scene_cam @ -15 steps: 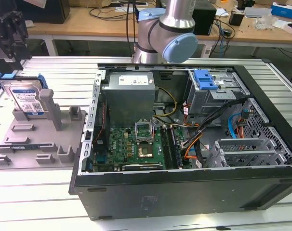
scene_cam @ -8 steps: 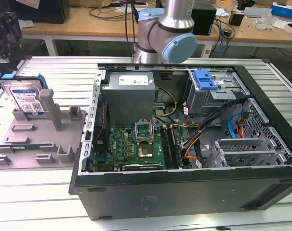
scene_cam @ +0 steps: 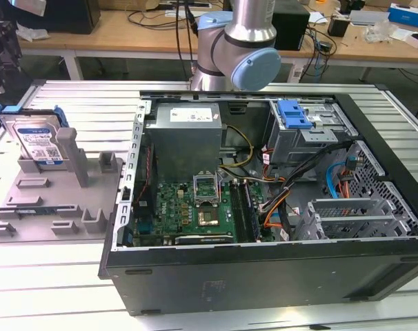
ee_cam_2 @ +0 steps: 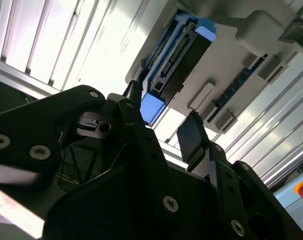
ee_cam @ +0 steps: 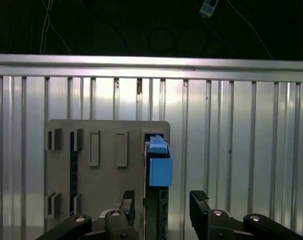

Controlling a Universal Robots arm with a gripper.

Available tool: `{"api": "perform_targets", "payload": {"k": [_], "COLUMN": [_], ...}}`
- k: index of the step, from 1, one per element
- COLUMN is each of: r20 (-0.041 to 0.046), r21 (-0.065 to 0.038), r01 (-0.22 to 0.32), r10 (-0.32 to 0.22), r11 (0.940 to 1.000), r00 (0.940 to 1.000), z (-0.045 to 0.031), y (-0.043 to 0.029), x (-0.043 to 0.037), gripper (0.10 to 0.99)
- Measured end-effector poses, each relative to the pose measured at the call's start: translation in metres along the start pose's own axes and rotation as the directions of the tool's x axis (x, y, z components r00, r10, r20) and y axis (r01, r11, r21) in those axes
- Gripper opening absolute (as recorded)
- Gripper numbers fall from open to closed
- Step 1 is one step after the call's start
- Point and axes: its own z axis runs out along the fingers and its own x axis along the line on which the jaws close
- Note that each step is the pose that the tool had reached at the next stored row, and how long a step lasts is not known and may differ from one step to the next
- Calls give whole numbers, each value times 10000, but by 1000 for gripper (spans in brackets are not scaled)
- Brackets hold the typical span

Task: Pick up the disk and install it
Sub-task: 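Pick up the disk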

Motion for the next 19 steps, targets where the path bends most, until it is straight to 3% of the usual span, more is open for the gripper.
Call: {"api": "perform_targets", "payload": {"k": [14,19], "r20": [-16,-15], "r21": [-7,-38], "r01": [-13,-14], "r10": [13,14], "r11": [10000,10000], "r00": [10000,10000], "z": [126,215], "y": [89,107], "x": [-6,-7], "gripper": [557,557]}}
